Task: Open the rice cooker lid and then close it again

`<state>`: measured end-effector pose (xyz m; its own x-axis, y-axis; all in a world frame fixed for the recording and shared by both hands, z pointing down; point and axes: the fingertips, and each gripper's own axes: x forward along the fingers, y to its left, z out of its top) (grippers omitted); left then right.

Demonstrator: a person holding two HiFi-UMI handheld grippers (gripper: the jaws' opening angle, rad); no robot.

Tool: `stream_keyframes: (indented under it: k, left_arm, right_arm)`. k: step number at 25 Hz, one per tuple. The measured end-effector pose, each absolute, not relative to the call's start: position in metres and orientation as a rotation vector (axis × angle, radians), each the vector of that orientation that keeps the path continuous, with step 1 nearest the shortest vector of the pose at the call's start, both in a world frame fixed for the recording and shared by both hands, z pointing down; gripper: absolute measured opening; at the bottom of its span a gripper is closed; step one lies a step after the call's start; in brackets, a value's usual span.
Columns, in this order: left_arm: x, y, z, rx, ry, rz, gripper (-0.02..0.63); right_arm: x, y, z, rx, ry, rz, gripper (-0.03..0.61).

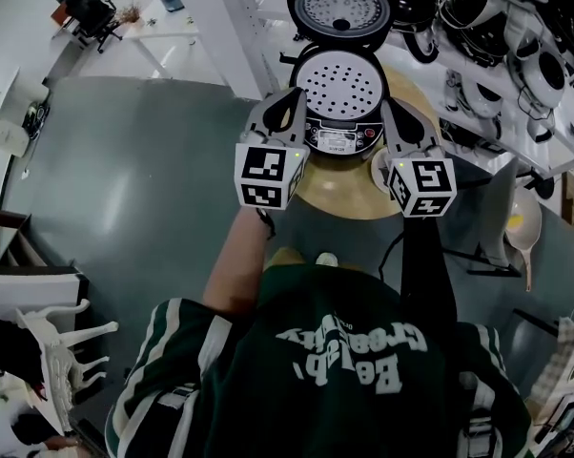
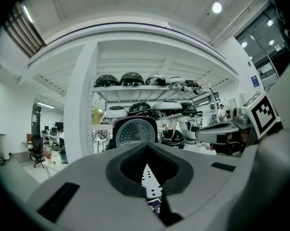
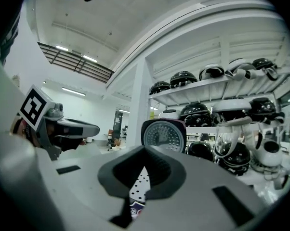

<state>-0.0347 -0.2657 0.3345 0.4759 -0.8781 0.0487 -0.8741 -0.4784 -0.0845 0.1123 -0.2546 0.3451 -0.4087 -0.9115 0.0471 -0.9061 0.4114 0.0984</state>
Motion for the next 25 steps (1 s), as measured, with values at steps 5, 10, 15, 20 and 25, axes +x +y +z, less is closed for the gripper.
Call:
stream_keyframes:
  k: [5, 10, 15, 20, 25]
  left_arm:
    - [-0.034, -0.266, 0.334, -2.659, 1.577, -0.138, 0.000]
    - [-0.033, -0.268, 0.335, -2.662, 1.572, -0.137, 0.000]
    - [-0.032, -0.274, 0.333, -2.663, 1.573, -0.133, 0.000]
    - [-0.042, -0.298, 0.323, -2.662, 1.593, -0.101, 0.000]
    - [-0.052, -0.351, 0.312, -2.670, 1.571, -0.100, 0.000]
  right_arm:
    - [0.110, -0.256, 0.342, 1.651, -2.565, -0.089, 0.005]
    - [0.110, -0.258, 0.344, 1.655, -2.564, -0.085, 0.005]
    - [0.114, -0.264, 0.343, 1.655, -2.568, -0.076, 0.005]
    - [0.116, -0.288, 0.331, 1.672, -2.566, -0.083, 0.005]
    - [0.118, -0.340, 0.314, 1.699, -2.548, -0.104, 0.005]
